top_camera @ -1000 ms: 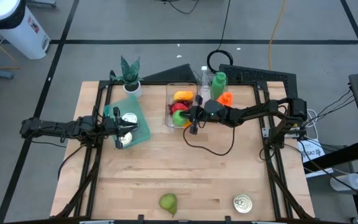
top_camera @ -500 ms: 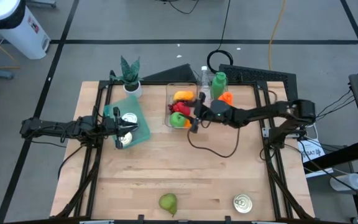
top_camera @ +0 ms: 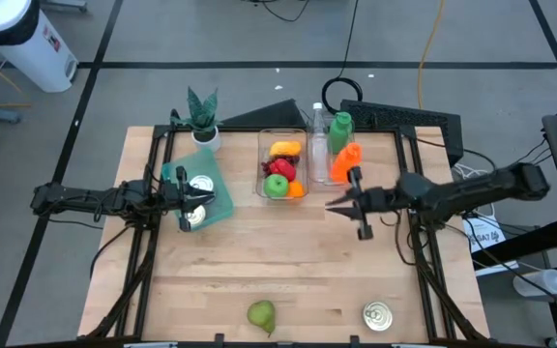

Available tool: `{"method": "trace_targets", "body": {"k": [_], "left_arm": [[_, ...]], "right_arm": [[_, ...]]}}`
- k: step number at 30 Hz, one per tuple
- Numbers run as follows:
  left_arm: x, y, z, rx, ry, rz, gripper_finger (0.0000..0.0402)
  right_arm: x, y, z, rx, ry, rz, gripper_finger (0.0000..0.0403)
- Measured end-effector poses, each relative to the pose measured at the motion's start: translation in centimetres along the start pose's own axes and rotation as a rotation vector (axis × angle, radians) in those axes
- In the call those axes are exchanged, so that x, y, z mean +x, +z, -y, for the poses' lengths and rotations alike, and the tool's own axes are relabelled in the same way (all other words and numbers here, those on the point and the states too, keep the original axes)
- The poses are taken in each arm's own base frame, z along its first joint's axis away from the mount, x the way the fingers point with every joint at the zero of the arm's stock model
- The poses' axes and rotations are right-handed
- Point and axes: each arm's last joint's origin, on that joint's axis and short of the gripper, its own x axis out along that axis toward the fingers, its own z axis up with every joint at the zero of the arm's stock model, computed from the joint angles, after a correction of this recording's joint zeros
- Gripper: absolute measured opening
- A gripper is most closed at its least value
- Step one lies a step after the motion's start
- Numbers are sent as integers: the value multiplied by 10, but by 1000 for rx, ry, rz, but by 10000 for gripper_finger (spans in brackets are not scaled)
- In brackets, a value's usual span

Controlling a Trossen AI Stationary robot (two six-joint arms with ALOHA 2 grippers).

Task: Pick & Place Food Item
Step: Stack the blue and pink tuna can on top of the blue and pink tuna can in the bin

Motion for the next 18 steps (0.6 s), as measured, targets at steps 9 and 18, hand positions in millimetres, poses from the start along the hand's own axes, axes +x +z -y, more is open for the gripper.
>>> {"method": "trace_targets", "body": {"k": [9, 18], "left_arm": [[0, 0, 0, -24, -1, -3, 49], [0, 0, 0, -11, 0, -2, 49]], "right_arm": [[-46, -48, -17, 54, -53, 112, 7], [-57, -62, -10, 24, -207, 51, 6]]}}
